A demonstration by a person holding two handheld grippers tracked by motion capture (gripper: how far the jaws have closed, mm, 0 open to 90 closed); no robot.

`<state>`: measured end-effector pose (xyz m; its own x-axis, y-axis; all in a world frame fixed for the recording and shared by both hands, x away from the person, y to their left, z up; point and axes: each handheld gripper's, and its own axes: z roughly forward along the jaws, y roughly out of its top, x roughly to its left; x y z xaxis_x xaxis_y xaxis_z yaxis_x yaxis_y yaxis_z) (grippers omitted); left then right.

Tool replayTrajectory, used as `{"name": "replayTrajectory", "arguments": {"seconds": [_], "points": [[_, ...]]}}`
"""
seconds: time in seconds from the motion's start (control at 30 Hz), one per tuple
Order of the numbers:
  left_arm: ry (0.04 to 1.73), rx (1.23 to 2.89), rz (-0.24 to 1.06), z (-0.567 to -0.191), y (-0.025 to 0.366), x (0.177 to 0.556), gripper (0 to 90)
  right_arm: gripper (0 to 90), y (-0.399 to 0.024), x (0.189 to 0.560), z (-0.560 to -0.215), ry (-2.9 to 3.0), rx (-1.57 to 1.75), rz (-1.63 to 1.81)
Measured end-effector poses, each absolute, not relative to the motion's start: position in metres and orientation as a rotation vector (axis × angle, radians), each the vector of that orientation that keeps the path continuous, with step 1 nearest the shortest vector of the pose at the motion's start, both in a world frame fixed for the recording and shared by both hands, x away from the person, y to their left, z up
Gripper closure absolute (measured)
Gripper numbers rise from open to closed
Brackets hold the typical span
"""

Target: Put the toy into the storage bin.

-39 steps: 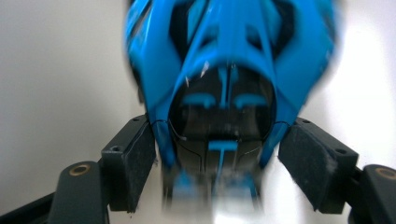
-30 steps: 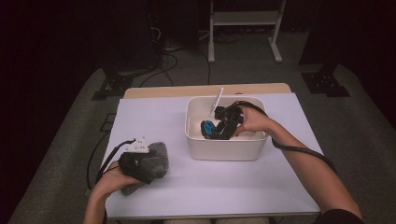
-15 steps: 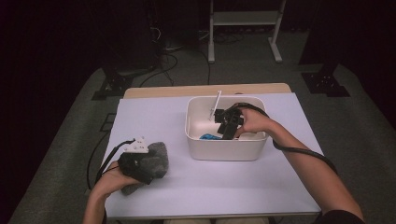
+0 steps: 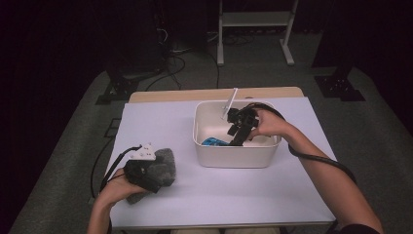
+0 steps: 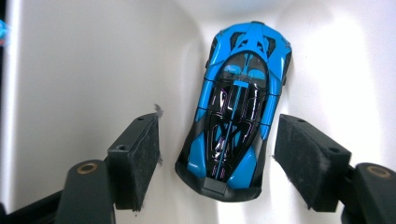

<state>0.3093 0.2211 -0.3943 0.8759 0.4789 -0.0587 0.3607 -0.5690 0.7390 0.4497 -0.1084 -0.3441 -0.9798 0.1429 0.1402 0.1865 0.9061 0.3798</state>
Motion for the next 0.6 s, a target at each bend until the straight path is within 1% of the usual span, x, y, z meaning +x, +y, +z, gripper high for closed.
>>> {"name": "replayTrajectory", "arguments": {"seconds": [0.37,0.6], "points": [[0.602,2.239,0.194,-0.394,0.220,0.308,8.7,29.6,-0.125,0.442,-0.320,-2.955,-0.283,-0.716],[0.599,2.239,0.194,-0.394,0.219,0.308,8.7,31.8,-0.142,0.435,-0.304,-2.964,-0.312,-0.768]]}}
